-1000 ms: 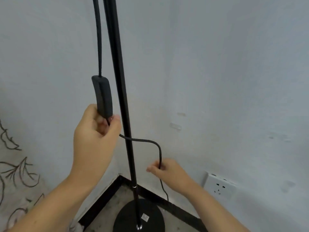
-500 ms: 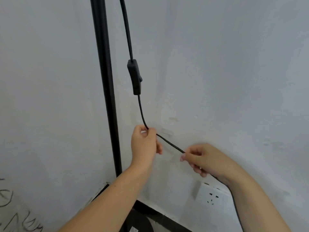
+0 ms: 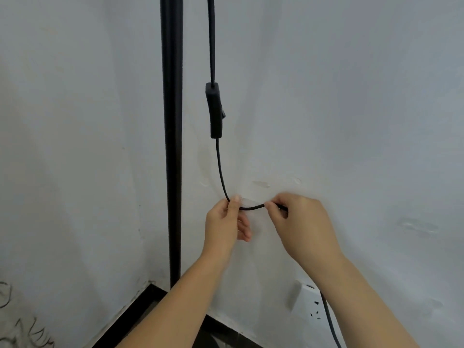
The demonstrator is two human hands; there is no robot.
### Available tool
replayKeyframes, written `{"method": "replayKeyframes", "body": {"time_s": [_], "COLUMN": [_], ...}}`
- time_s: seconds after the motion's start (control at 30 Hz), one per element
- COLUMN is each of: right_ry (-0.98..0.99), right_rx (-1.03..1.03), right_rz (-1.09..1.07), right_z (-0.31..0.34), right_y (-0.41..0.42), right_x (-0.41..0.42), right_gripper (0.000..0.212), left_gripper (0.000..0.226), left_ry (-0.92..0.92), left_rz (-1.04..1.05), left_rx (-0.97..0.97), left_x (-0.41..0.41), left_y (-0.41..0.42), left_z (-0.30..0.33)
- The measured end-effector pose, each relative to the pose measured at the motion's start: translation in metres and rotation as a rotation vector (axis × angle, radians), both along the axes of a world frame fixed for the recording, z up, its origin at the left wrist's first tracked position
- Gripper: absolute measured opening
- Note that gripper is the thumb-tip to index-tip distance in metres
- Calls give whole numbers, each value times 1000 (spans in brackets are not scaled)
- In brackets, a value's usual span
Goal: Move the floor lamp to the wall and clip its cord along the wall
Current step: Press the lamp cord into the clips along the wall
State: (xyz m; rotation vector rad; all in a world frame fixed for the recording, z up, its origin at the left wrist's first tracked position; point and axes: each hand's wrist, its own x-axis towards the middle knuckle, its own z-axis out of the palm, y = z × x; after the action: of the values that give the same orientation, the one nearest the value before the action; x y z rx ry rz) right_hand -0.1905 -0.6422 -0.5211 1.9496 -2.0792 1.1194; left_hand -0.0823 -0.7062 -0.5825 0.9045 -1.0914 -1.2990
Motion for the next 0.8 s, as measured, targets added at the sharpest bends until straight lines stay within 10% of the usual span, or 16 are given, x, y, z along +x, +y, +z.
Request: {"method": "replayKeyframes", "body": {"time_s": [0.33,0.6,0.8], "right_ry": [38,-565,-636], "right_rx": [46,494,830], "right_rz": [-124,176,248], "right_z": [-14,-66,-51], "right_y": [1,11,64], "right_x": [-17,-19,-87], "right_gripper": [43,31,37], "left_gripper": [37,33,45], "left_ry": [96,-137,-93], "left_rz": [-85,-50,-199], "left_rx": [91,-61,-17], "left_x": [2,8,-25], "left_y": [-10,-1,29], "left_z": [10,10,-11]}}
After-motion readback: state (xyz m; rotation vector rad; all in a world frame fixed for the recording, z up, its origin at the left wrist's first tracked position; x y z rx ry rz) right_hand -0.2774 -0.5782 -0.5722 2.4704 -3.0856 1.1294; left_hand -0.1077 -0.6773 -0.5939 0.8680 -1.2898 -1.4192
